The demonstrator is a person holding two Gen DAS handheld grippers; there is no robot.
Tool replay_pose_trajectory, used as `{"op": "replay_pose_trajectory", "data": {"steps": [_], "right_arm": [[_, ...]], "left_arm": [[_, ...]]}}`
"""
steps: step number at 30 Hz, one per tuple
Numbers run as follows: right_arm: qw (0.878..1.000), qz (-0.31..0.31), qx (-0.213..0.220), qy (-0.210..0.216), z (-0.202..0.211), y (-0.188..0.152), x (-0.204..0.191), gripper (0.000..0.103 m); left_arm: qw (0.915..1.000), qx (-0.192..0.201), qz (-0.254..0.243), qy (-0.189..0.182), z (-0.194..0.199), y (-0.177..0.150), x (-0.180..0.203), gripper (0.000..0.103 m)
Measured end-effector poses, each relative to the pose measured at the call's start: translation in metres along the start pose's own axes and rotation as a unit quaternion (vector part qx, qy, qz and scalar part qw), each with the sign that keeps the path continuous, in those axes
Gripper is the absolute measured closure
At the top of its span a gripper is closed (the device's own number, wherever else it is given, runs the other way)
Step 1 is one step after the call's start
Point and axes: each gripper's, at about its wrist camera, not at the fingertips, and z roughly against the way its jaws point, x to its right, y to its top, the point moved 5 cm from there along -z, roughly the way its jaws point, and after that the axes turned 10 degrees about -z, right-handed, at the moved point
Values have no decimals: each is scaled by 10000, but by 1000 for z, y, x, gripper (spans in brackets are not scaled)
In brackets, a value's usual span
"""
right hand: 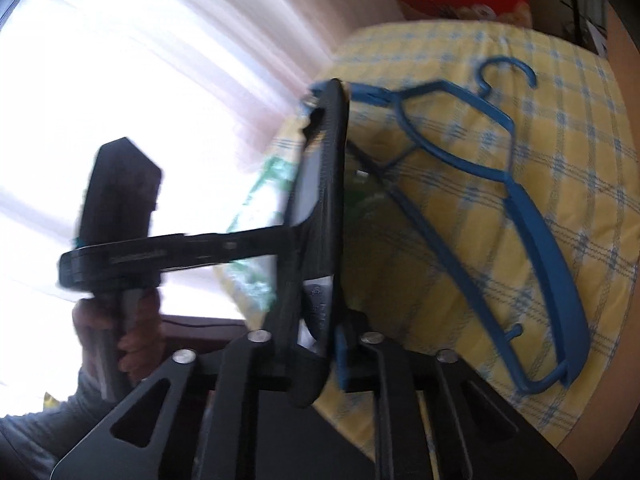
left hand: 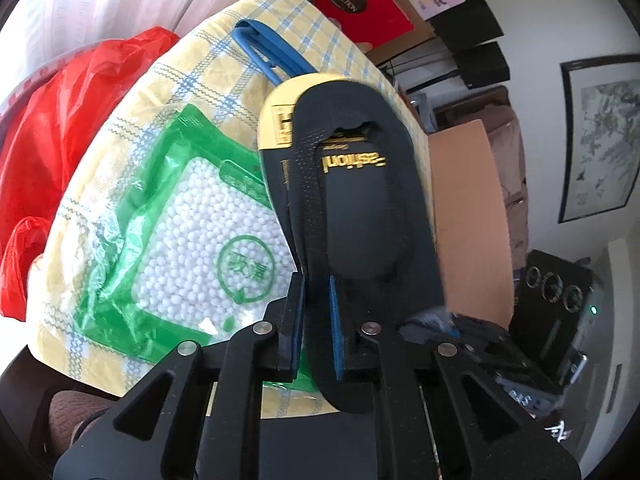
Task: Organize objects
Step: 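Lift the black sandal with the right tool and carry it over the box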
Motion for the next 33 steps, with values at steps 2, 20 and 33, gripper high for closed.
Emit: {"op": "replay_pose_trajectory", "data": {"steps": [2,20,33], "right_arm": [[9999,135,37,-10,4,-4,-8,96],[9920,-926,68,856,16,2,-1,98],[9955,-597,641,373,89,11,-13,97]], "left_arm": [[10000,-13,-36,-21,0,0,3,93],[9973,219,-61,-704,9,-11,18,55],[9933,365,-391,-1020,16,16,85,65]]}}
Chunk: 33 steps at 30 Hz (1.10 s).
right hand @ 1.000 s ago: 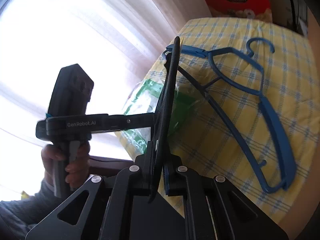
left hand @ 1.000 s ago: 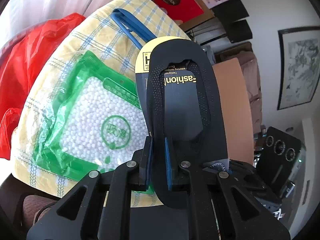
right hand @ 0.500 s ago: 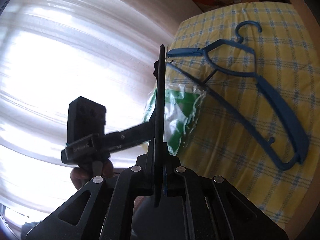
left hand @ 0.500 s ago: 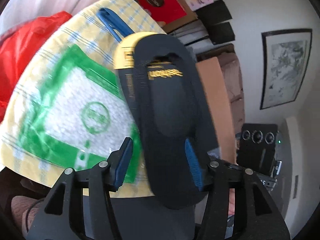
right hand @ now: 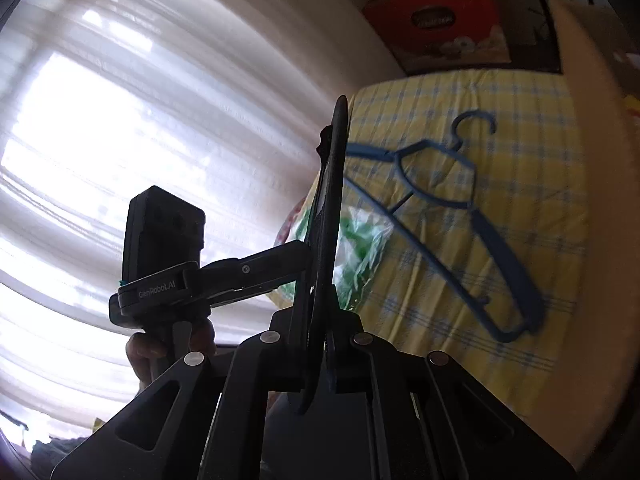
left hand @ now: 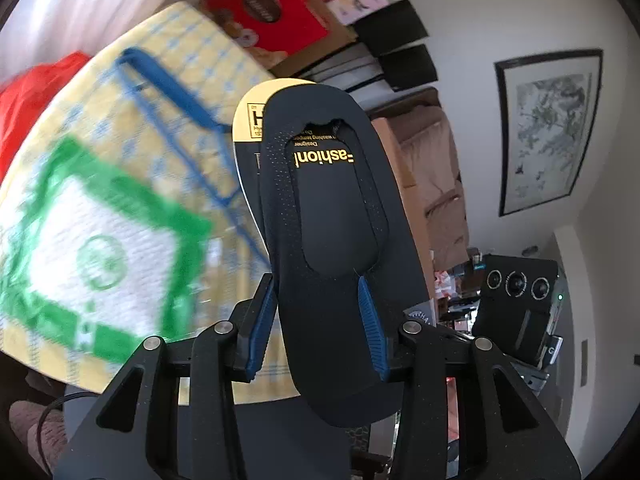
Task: Organize objects
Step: 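Lift the black sandal with the right tool and carry it over the box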
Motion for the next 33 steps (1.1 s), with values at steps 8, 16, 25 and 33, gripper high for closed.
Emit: {"op": "replay_pose_trajectory", "data": {"steps": [8,16,25,33], "right_arm": [[9982,-177,519,-257,74,9,17,97],[9904,-550,1142,-561,154,8,56,95],[9782,-1044,1597,-826,217,-7,112,95],[9677,-1478,1660,-1191,244,-17,170,98]], "left_arm": [[9990,-245,-356,-132,-39,13,65,65],[9931,-630,-975,-146,-86,5,136,65],[9825,-1305,-1304,-240,-163,-13,200,65],[9767,-1760,-1205,-250,-217,-32,210,67]]}}
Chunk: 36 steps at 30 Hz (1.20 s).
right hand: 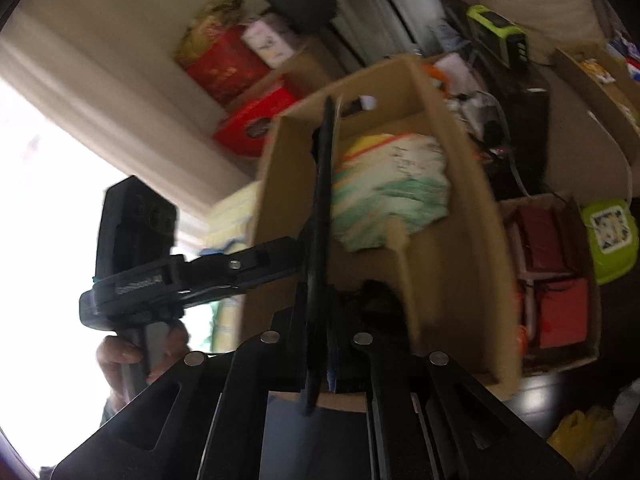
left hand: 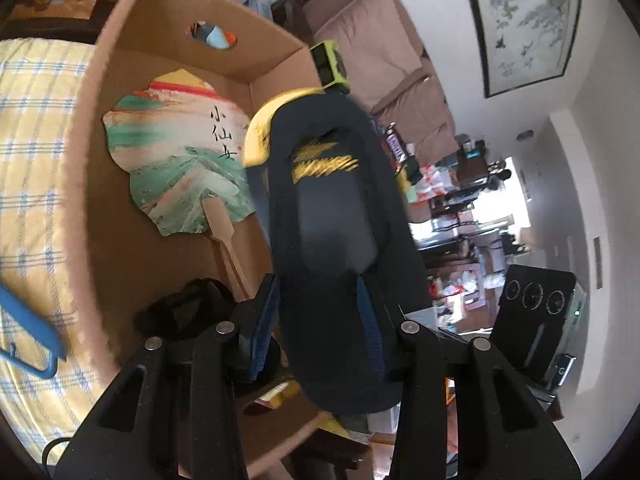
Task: Organize objects
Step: 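Lift the black sandal with the right tool and carry it over the box, then lower the sandal into the cardboard box and open the right tool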
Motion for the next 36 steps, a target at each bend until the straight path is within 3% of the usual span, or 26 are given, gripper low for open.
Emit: {"op": "replay_pose_trajectory", "data": {"steps": [8,9,11,13,15,18,21,23,28,31,36], "right_arm": [[9986,-186,-101,-479,-27,5,43,95],[9970,-19,0,-770,-28,6,43,94],[9957,53,44,-929,-32,6,42,91],[9868,373,186,-1567,-34,6,40,83],[9672,831,318,-2380,-37,3,36,80],[9476,1229,278,-2936,-43,-5,30,73],[9303,1573,347,-3294,-45,-12,20,53],[9244,1736,482,-3362,-44,-13,14,52],[9419,1625,488,-2900,-37,-11,1,50],[9440,1591,541,-2840,-35,-14,-8,50],[9523,1492,599,-2595,-31,-19,-20,47]], "left_arm": [[9994,-79,-91,317,-6,-1,-6,67],[9992,-75,-133,368,-4,-2,-6,67],[9988,-71,-221,438,1,-4,-6,67],[9980,-56,-342,531,6,-6,-4,67],[9970,-64,-471,610,10,-9,-1,67],[9950,-105,-685,716,15,-14,8,67],[9913,-51,-965,896,27,-18,17,66],[9883,-13,-1129,1027,34,-20,23,62],[9815,-23,-1348,1362,54,-27,32,56],[9737,14,-1525,1694,65,-30,35,54],[9717,16,-1562,1772,79,-37,34,39]]}}
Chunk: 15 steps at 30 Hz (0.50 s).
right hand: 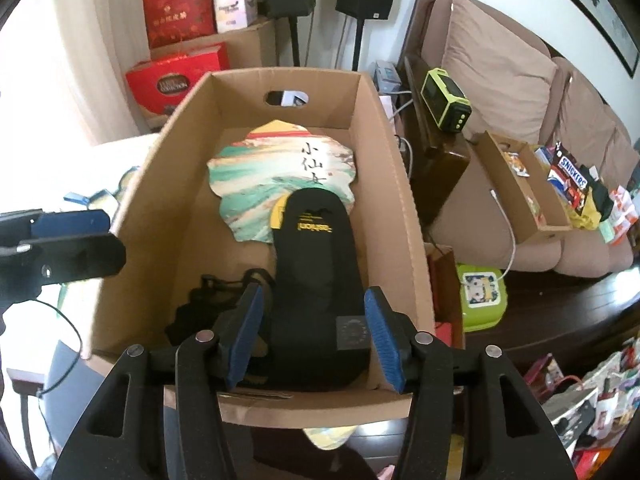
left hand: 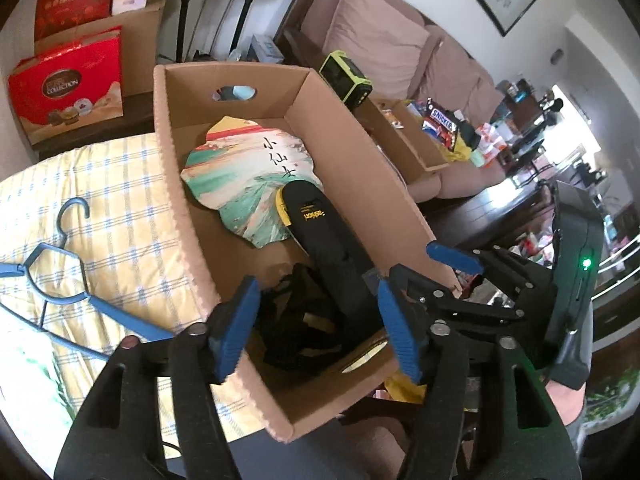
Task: Organize objects
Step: 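Lower the sandal into the cardboard box and open the right tool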
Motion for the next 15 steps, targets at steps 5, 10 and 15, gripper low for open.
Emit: {"op": "replay_pose_trajectory", "data": {"steps": [5,10,15], "right_arm": [[9998,22,149,158,10,-4,-14,36],[9996,-71,187,204,15,-4,-26,31],[9989,-159,257,356,21,0,-38,22]], "left_arm": [[9989,147,-136,422,13,-8,-8,26],[9967,178,-165,776,23,-18,-19,24],[9955,358,-250,838,39,-25,-35,11]]}}
